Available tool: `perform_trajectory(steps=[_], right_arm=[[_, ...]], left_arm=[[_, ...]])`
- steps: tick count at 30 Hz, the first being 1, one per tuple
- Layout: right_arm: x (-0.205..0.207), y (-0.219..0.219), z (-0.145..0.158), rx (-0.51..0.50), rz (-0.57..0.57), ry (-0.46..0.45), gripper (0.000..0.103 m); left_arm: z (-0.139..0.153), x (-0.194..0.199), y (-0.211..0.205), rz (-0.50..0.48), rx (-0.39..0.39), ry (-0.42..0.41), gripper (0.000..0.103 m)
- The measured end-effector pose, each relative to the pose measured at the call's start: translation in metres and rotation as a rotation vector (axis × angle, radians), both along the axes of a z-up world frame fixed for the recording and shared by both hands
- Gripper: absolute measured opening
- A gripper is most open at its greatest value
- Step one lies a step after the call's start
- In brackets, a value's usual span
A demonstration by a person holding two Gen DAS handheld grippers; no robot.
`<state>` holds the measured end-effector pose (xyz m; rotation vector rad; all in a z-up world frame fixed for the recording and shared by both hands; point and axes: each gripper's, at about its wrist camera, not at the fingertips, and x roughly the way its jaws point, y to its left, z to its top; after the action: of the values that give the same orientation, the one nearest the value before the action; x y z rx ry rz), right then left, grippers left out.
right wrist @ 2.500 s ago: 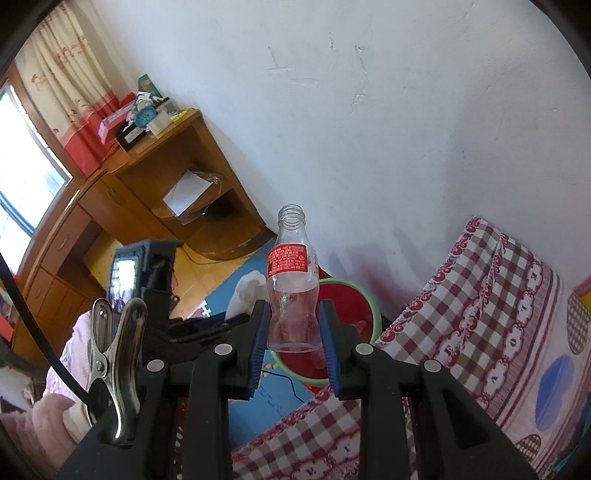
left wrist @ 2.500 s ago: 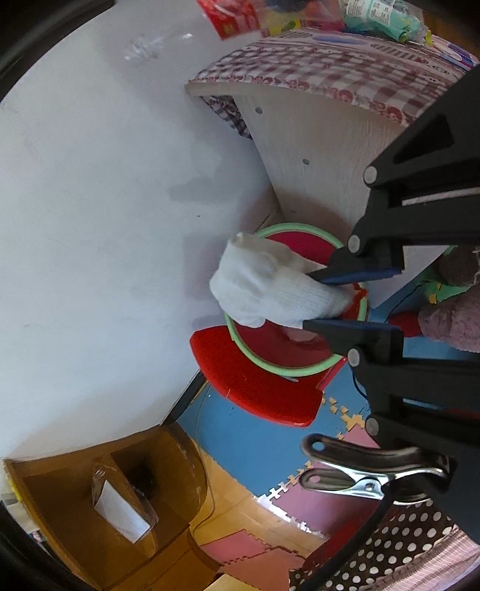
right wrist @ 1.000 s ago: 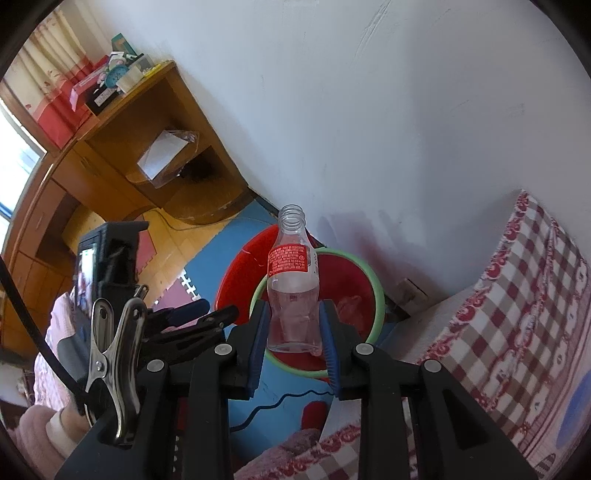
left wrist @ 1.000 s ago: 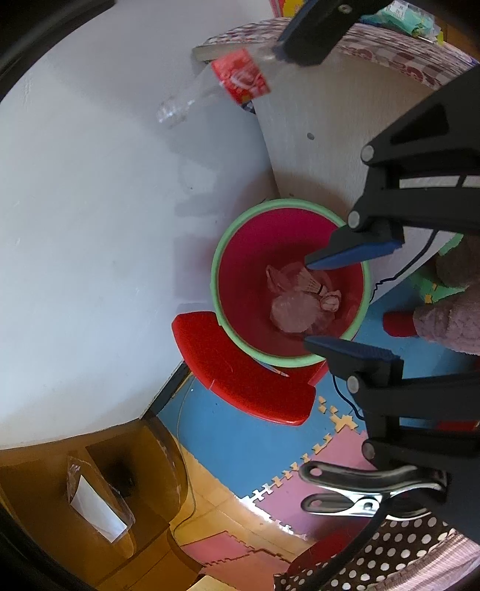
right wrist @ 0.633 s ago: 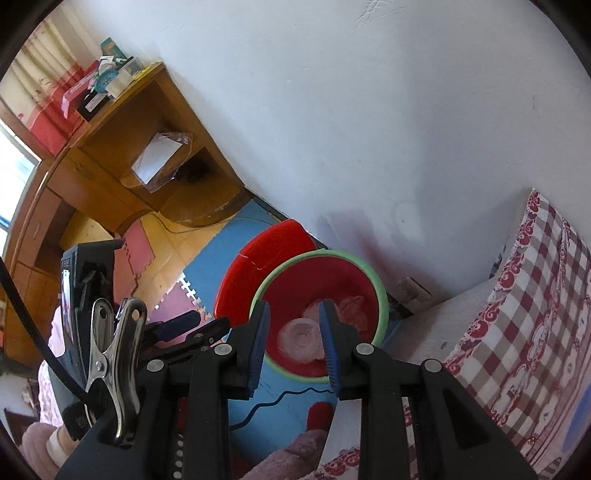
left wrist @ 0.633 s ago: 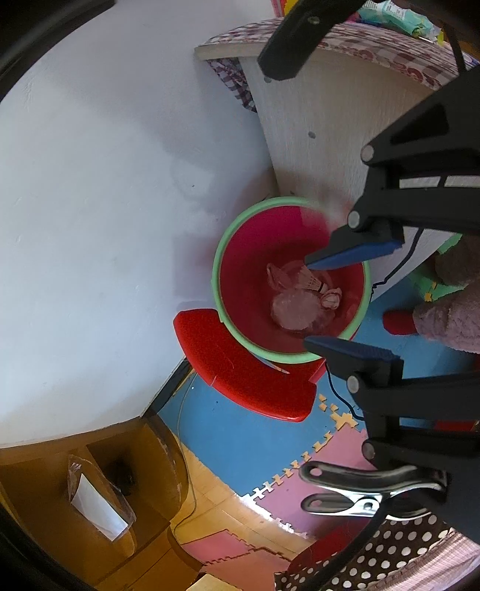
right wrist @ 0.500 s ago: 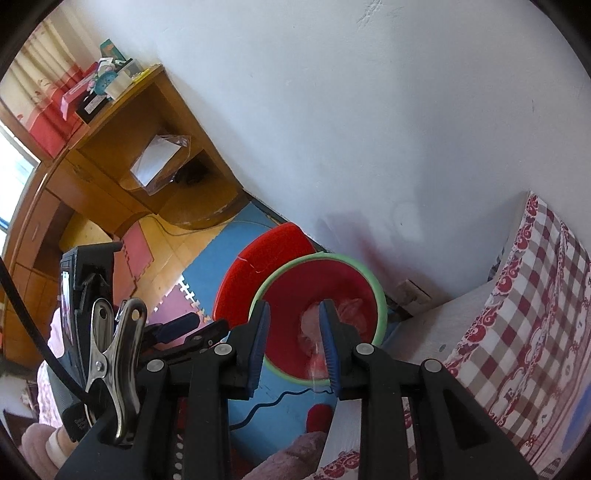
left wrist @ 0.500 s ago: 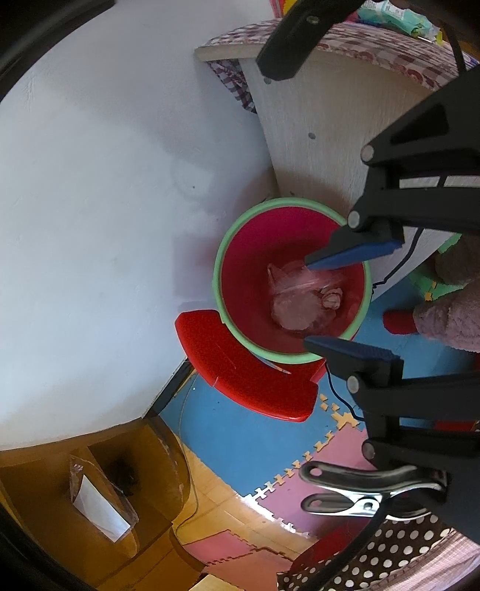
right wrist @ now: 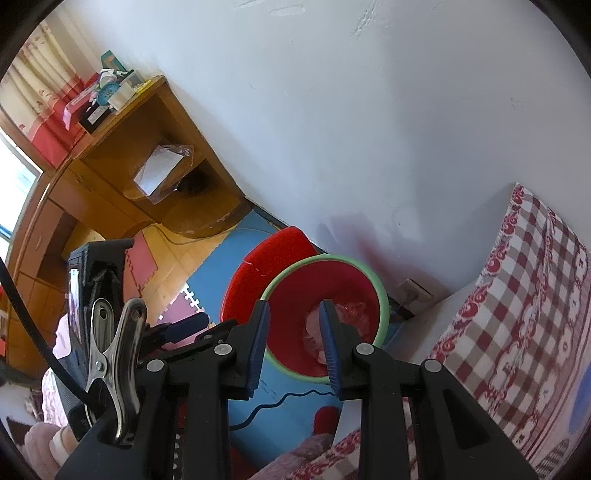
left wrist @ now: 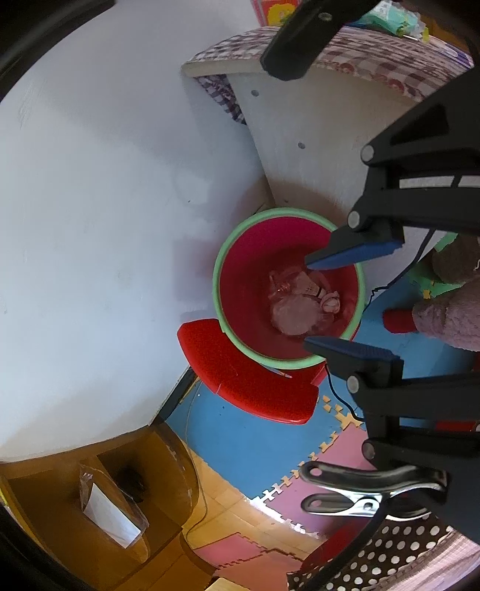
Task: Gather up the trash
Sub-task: 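Move both tools from the bucket back over the trash on the bed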
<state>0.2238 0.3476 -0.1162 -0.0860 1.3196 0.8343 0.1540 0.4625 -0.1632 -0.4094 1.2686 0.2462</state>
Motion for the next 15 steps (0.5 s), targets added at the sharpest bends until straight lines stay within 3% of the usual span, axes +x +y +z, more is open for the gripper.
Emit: perform_trajectory(steps=[15], right_arm=[[-0.036,-0.049,0.042,0.061,-0.032,-0.028,0.029]], left_arm=[[0.045,-0.037,-0.017,-0.004,0.031,-0.039,0.039]])
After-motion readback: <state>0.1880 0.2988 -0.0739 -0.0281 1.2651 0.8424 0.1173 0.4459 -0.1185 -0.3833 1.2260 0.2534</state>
